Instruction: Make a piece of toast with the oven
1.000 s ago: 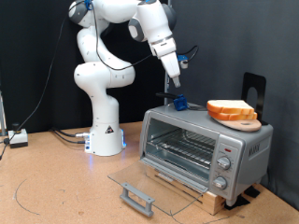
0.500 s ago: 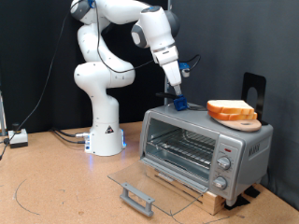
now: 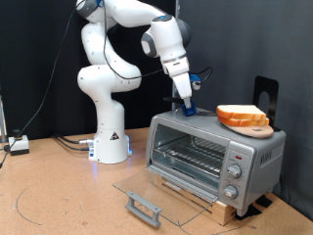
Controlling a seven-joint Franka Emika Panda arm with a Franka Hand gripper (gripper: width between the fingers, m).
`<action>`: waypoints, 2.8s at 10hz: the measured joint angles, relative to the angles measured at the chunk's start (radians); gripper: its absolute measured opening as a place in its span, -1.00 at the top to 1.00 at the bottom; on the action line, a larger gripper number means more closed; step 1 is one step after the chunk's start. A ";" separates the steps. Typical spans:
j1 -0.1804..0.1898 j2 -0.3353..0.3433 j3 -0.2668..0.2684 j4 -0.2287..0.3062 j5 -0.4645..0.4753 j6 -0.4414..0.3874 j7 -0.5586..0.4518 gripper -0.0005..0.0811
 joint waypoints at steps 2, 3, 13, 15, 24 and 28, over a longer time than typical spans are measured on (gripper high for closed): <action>0.000 0.029 0.022 -0.001 0.023 0.025 -0.003 -0.99; 0.000 0.042 0.030 -0.001 0.041 0.038 -0.004 -0.99; 0.000 0.084 0.052 0.003 0.075 0.078 -0.012 -0.04; 0.000 0.084 0.051 0.004 0.077 0.078 -0.016 -0.04; 0.007 -0.020 -0.070 0.036 0.124 -0.034 -0.114 -0.05; -0.053 -0.036 -0.153 0.046 0.075 -0.094 -0.129 -0.05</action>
